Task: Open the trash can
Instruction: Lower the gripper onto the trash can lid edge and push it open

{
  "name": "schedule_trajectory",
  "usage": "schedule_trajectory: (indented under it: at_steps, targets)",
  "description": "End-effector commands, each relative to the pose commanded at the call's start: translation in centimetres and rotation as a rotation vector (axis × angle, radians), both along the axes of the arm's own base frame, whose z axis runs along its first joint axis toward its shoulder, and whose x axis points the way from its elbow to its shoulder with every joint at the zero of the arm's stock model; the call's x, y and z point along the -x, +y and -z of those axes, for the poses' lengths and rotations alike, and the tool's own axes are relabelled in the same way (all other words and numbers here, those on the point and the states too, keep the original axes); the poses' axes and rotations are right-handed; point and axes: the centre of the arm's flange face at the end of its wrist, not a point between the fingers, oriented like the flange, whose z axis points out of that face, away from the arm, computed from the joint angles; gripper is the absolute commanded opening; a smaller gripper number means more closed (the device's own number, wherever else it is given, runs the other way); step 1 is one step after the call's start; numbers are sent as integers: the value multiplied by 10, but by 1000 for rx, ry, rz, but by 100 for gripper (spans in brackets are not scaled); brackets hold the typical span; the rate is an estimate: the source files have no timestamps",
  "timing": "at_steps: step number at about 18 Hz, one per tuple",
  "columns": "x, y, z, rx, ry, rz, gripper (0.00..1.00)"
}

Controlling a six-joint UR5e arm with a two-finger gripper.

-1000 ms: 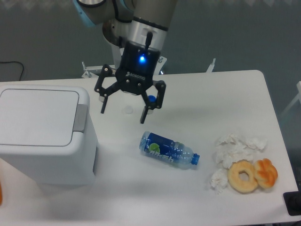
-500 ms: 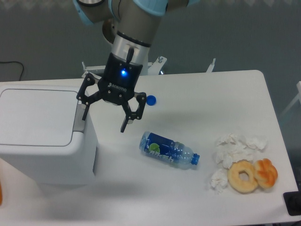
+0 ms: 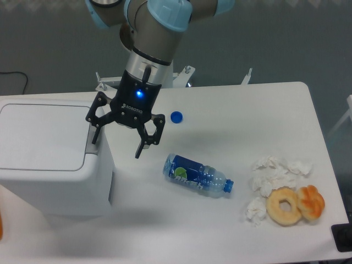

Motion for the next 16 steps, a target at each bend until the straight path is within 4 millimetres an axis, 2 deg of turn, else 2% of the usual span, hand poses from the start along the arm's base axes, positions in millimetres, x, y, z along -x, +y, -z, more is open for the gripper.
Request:
schedule_trajectory:
  at_steps: [16]
  targets:
    - [-5,1,4,3,-5,11,100]
